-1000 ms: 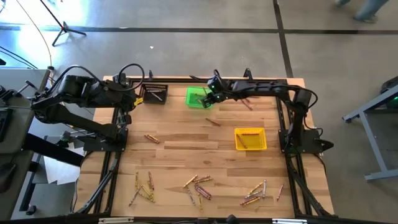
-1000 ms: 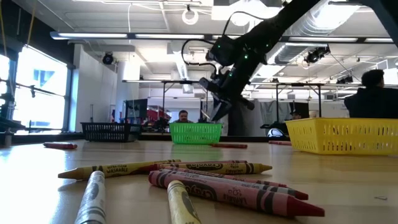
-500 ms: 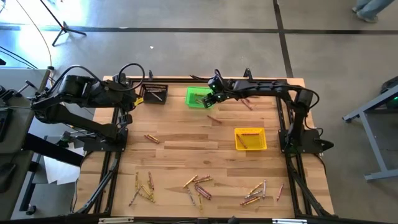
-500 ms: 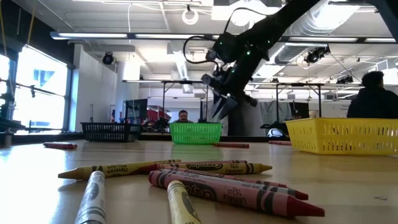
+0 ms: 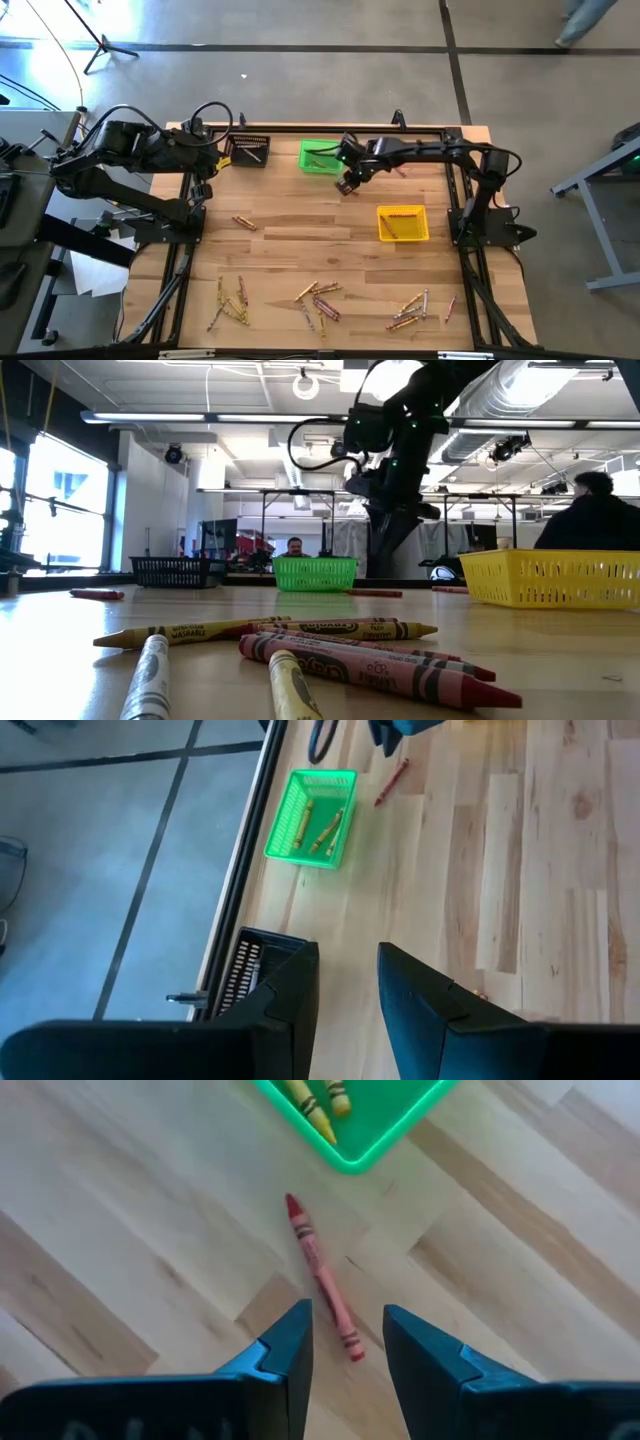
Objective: Sort crayons
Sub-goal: Put the red crayon into the yellow basket
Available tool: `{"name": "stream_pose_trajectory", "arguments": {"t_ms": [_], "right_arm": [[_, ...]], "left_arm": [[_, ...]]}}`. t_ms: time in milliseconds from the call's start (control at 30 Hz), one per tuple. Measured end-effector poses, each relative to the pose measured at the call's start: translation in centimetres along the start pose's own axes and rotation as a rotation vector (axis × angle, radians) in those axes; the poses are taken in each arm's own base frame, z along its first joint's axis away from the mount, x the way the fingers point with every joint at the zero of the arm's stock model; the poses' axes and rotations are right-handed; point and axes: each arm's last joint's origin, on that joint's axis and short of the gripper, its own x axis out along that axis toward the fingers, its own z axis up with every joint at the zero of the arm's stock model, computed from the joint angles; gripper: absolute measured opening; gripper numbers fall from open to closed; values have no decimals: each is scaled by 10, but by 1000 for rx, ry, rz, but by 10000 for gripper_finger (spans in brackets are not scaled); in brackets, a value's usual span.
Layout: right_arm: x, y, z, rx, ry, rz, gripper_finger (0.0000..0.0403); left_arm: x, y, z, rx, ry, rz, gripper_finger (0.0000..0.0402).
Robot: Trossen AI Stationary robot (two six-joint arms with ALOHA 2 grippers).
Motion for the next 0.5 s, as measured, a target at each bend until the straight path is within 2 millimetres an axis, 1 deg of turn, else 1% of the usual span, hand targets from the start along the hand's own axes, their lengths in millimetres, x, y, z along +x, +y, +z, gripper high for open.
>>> {"name": "stream_pose_trajectory", "arguments": {"t_ms": [133,267,500], "right_arm": [[1,1,-2,-46,5,-13,108],[11,0,-2,-92,32,-18,108],[25,-7,0,-90,78,-7,108]], "left_arm": [[0,0,0,7,0,0,91],[0,0,0,-16,0,-2,91],[0,0,0,-19,0,-2,91]]}}
